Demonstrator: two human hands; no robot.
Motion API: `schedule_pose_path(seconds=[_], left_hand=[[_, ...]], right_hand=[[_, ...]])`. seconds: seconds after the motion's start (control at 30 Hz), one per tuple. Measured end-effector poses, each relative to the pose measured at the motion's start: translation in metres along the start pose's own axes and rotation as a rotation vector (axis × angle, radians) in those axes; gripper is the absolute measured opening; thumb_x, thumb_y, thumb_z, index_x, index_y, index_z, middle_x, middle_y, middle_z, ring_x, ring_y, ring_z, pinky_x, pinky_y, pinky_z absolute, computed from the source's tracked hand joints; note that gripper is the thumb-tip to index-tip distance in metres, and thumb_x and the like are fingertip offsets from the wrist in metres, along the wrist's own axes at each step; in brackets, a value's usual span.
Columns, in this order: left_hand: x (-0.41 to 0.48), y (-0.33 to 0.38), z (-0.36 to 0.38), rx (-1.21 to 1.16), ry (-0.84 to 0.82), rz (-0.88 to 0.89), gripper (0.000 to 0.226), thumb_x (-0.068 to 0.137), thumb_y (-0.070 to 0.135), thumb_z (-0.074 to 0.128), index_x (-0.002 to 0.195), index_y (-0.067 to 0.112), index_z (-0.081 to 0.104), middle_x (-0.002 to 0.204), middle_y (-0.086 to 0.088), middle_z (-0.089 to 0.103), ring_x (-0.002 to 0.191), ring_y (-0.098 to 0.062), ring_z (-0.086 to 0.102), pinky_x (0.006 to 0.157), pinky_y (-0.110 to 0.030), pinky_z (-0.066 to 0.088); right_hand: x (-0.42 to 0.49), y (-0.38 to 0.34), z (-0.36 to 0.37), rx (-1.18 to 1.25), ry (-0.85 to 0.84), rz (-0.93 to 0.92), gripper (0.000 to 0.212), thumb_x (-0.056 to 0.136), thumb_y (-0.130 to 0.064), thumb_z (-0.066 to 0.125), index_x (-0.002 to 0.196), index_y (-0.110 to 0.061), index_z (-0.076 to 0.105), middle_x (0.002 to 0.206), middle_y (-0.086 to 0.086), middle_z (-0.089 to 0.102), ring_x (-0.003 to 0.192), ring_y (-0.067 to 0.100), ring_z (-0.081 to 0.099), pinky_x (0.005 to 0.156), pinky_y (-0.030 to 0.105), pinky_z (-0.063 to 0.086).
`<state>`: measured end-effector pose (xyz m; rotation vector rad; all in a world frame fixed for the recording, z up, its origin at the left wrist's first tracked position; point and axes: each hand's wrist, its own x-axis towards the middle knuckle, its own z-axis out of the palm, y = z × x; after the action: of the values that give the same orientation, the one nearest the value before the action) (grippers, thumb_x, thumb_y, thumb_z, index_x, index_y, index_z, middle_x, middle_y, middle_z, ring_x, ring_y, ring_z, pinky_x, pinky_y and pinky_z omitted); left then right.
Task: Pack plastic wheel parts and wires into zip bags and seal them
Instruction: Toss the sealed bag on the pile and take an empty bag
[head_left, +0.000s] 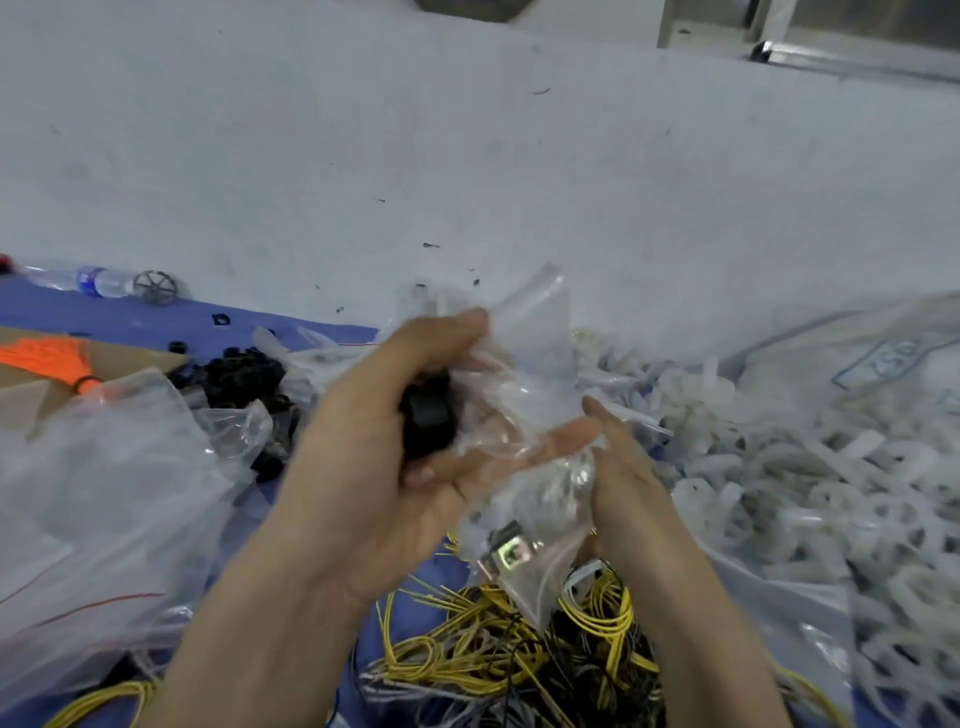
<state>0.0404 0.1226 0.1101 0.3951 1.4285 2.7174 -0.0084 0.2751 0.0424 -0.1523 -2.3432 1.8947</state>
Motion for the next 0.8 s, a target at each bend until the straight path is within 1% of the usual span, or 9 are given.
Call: schedule_pose_path(seconds=[0.07, 0.17, 0.2, 0.27, 0.3, 0.4, 0.6, 0.7, 0.8], left_hand=[[0.006, -0.010, 0.007, 0.006, -0.052, -0.040, 0.020, 0.065, 0.004, 0.073, 0.056, 0.001, 0.055, 0.058, -0.012, 0.051, 0.046, -0.011, 0.018, 0.069, -0.048, 0.057], [0.006, -0.023, 0.004, -0.119, -0.153, 0.003, 0.015, 0.068, 0.009, 0.065, 0.078, -0.003, 0.064, 0.053, -0.009, 0.044, 0.044, -0.014, 0.037, 0.049, -0.026, 0.054], [0.007, -0.030, -0.001, 0.043, -0.127, 0.028, 0.018, 0.074, 0.012, 0.064, 0.086, -0.001, 0.063, 0.055, -0.009, 0.040, 0.041, -0.017, 0.039, 0.042, -0.017, 0.044], [0.016, -0.038, -0.008, 0.412, -0.093, 0.102, 0.021, 0.084, 0.015, 0.065, 0.067, 0.006, 0.058, 0.058, -0.011, 0.041, 0.060, -0.022, 0.027, 0.046, -0.014, 0.038], [0.020, -0.042, -0.011, 0.613, -0.114, 0.153, 0.032, 0.087, 0.017, 0.061, 0.059, 0.010, 0.048, 0.055, -0.010, 0.041, 0.065, -0.006, 0.058, 0.051, -0.017, 0.038], [0.021, -0.052, -0.013, 1.117, -0.193, 0.288, 0.037, 0.086, 0.033, 0.055, 0.058, 0.015, 0.038, 0.050, 0.004, 0.039, 0.048, -0.009, 0.039, 0.050, -0.029, 0.033], [0.027, -0.061, -0.022, 1.566, -0.248, 0.231, 0.033, 0.080, 0.049, 0.039, 0.058, 0.024, 0.041, 0.058, 0.004, 0.049, 0.056, -0.006, 0.046, 0.052, -0.018, 0.032], [0.031, -0.066, -0.035, 1.818, -0.196, 0.101, 0.023, 0.091, 0.052, 0.047, 0.093, 0.030, 0.053, 0.096, 0.008, 0.059, 0.087, -0.011, 0.053, 0.076, -0.023, 0.040], [0.026, -0.058, -0.042, 1.683, -0.275, 0.063, 0.049, 0.090, 0.060, 0.040, 0.128, 0.030, 0.047, 0.128, 0.010, 0.055, 0.114, -0.006, 0.051, 0.093, -0.023, 0.041]], right_hand=[[0.002, -0.002, 0.004, 0.015, -0.060, 0.096, 0.033, 0.095, -0.029, 0.050, 0.127, -0.036, 0.053, 0.123, 0.000, 0.061, 0.094, 0.024, 0.067, 0.083, 0.054, 0.053], [-0.001, -0.004, 0.004, 0.078, -0.108, 0.140, 0.021, 0.096, -0.017, 0.046, 0.095, -0.018, 0.066, 0.070, 0.004, 0.072, 0.054, 0.023, 0.068, 0.049, 0.036, 0.055], [-0.002, -0.004, 0.003, 0.137, -0.105, 0.146, 0.026, 0.094, -0.010, 0.043, 0.087, -0.020, 0.067, 0.056, 0.003, 0.068, 0.043, 0.022, 0.064, 0.041, 0.031, 0.050], [-0.005, -0.007, 0.002, 0.234, -0.140, 0.114, 0.033, 0.093, -0.009, 0.041, 0.087, -0.026, 0.067, 0.052, 0.003, 0.065, 0.040, 0.023, 0.060, 0.037, 0.029, 0.047], [-0.007, -0.008, 0.000, 0.244, -0.166, 0.088, 0.030, 0.094, -0.011, 0.039, 0.092, -0.023, 0.066, 0.052, 0.006, 0.065, 0.040, 0.026, 0.060, 0.035, 0.028, 0.046], [-0.013, -0.008, -0.004, 0.177, -0.212, 0.038, 0.031, 0.095, -0.015, 0.034, 0.089, -0.002, 0.062, 0.048, 0.019, 0.059, 0.036, 0.030, 0.056, 0.034, 0.027, 0.044], [-0.017, -0.010, 0.000, -0.057, -0.096, 0.002, 0.033, 0.094, -0.027, 0.041, 0.077, -0.023, 0.069, 0.071, 0.007, 0.061, 0.048, 0.012, 0.048, 0.045, 0.024, 0.036], [-0.023, -0.014, 0.005, -0.045, -0.056, -0.104, 0.028, 0.089, -0.025, 0.049, 0.071, -0.023, 0.071, 0.053, -0.009, 0.054, 0.045, 0.005, 0.044, 0.052, 0.026, 0.036], [-0.030, -0.014, 0.003, -0.112, -0.053, -0.251, 0.027, 0.086, -0.030, 0.045, 0.079, -0.025, 0.070, 0.050, -0.012, 0.056, 0.050, 0.006, 0.052, 0.055, 0.025, 0.042]])
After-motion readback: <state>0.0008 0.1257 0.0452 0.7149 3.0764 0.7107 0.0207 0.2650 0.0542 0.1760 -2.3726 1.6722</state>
